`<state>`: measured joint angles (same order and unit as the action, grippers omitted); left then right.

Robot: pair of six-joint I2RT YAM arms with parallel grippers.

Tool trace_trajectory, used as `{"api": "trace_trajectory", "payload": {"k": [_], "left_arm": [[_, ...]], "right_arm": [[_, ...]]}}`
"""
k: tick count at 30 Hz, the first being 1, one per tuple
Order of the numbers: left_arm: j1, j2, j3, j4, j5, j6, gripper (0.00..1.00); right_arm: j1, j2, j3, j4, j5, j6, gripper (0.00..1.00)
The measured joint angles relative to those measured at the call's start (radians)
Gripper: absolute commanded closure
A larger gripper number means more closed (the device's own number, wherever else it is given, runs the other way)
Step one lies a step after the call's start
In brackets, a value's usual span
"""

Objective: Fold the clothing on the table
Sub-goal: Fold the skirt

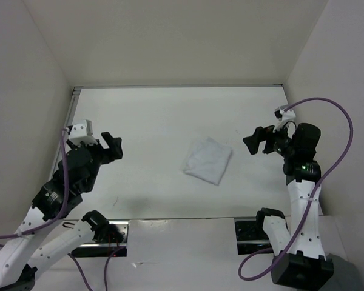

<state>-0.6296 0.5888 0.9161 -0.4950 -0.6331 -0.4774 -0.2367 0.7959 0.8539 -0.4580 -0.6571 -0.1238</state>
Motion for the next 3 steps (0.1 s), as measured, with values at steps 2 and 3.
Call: {"api": "trace_trajectory", "payload": {"k": [2, 3], "left_arm": [[0.0, 0.01, -0.001, 0.002, -0.008, 0.0, 0.1], [0.0, 0.021, -0.002, 0.003, -0.012, 0.0, 0.09]], "right_arm": [[-0.005, 0.0, -0.003, 0.001, 0.001, 0.001, 0.0], [-0.01, 0.0, -0.004, 0.001, 0.002, 0.001, 0.0]]}}
